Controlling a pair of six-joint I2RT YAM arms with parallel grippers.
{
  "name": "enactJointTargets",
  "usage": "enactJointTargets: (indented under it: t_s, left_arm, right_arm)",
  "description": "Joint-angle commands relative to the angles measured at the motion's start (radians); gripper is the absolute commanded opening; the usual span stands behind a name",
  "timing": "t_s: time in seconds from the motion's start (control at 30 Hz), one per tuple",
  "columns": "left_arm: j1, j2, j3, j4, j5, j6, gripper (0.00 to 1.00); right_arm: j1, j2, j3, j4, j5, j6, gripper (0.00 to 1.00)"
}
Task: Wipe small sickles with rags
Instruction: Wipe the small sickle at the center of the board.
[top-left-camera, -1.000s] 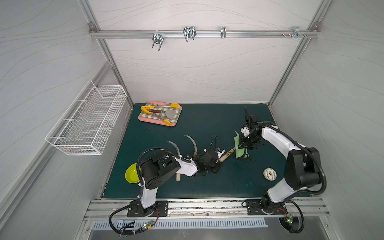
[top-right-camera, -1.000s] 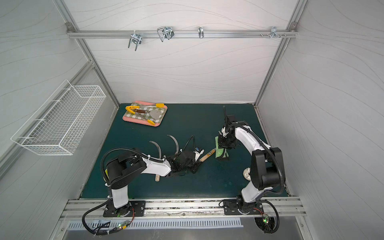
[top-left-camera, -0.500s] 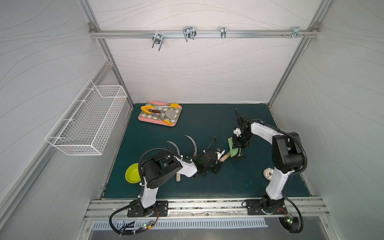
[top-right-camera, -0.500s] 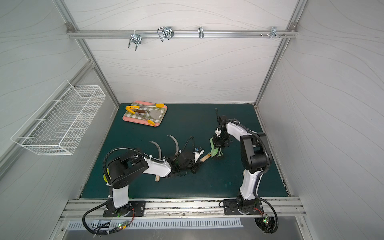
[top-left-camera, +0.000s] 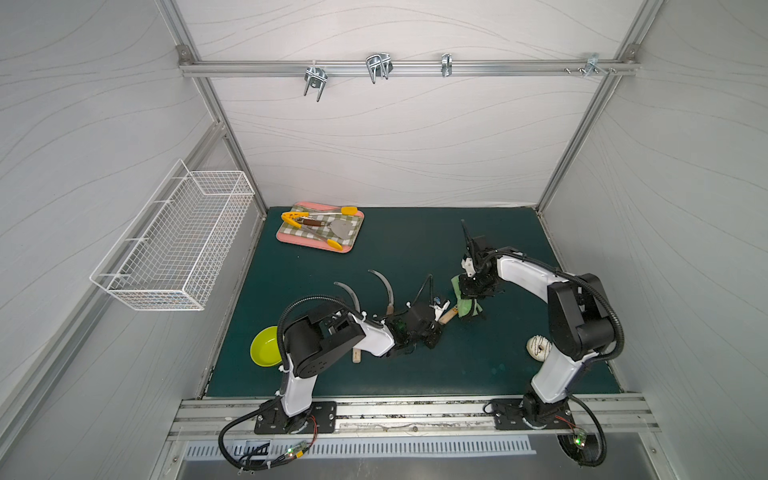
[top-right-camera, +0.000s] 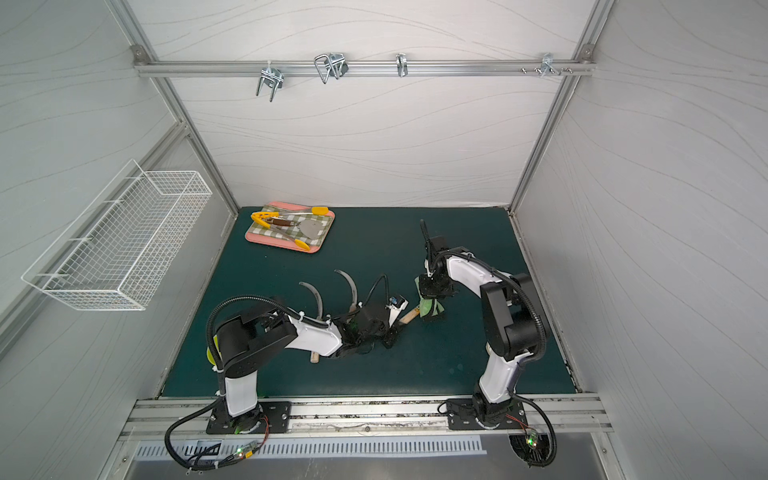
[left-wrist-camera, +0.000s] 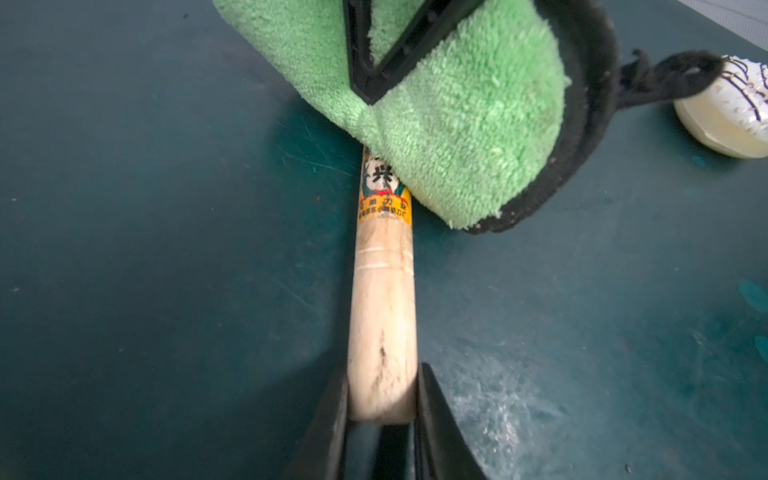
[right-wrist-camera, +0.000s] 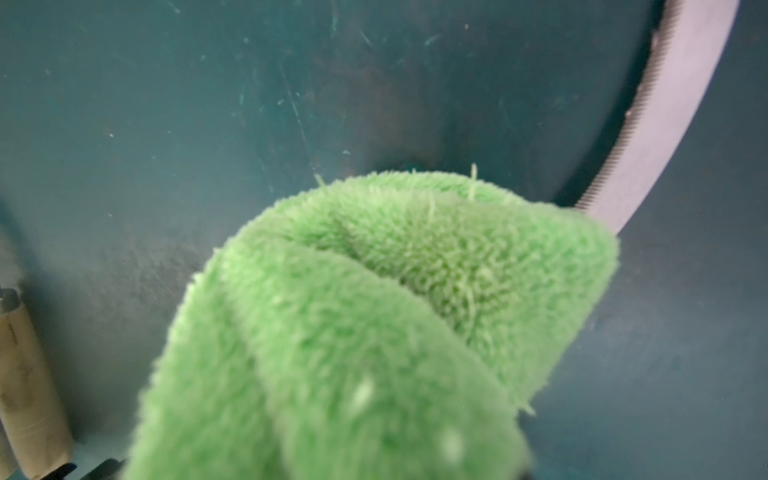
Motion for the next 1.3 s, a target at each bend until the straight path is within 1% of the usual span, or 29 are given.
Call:
enactJointTargets:
  t_s: [0.0, 0.3, 0.4, 0.5, 0.67, 0.83, 0.97, 1.13, 1.27]
  left_arm:
    - [-0.005, 0.037, 0.008, 0.071, -0.013, 0.0, 0.0]
    - [-0.005, 0.036, -0.003, 0.082, -0.038, -0.003, 0.0]
    - [-0.005, 0.032, -0.011, 0.089, -0.04, -0.007, 0.0]
    - [-0.005, 0.025, -0.022, 0.092, -0.044, -0.011, 0.0]
    - [-0.005, 0.016, -0.04, 0.103, -0.052, -0.016, 0.0]
    - [-0.005, 0.021, -0.039, 0.1, -0.052, -0.017, 0.0]
    - [-0.005, 0.026, -0.034, 0.095, -0.046, -0.018, 0.0]
    - [-0.005, 0.033, -0.026, 0.089, -0.047, -0.017, 0.0]
    - [-0.006, 0.037, -0.022, 0.086, -0.046, -0.018, 0.0]
  right_arm:
    - [0.117, 0.065, -0.076, -0.038, -0.311, 0.048, 0.17]
    - [0.156, 0.012, -0.081, -0.077, -0.312, 0.059, 0.17]
    - [0.15, 0.022, -0.084, -0.079, -0.28, 0.06, 0.17]
    - [0.124, 0.05, -0.082, -0.074, -0.226, 0.061, 0.16]
    - [0.059, 0.093, -0.052, -0.077, -0.092, 0.049, 0.15]
    - [-0.011, 0.108, -0.013, -0.079, -0.015, 0.034, 0.15]
    - [-0.054, 0.112, 0.029, -0.091, 0.01, 0.003, 0.15]
    - [-0.063, 0.105, 0.065, -0.13, 0.054, -0.027, 0.15]
    - [-0.048, 0.023, 0.043, -0.143, 0.044, -0.028, 0.15]
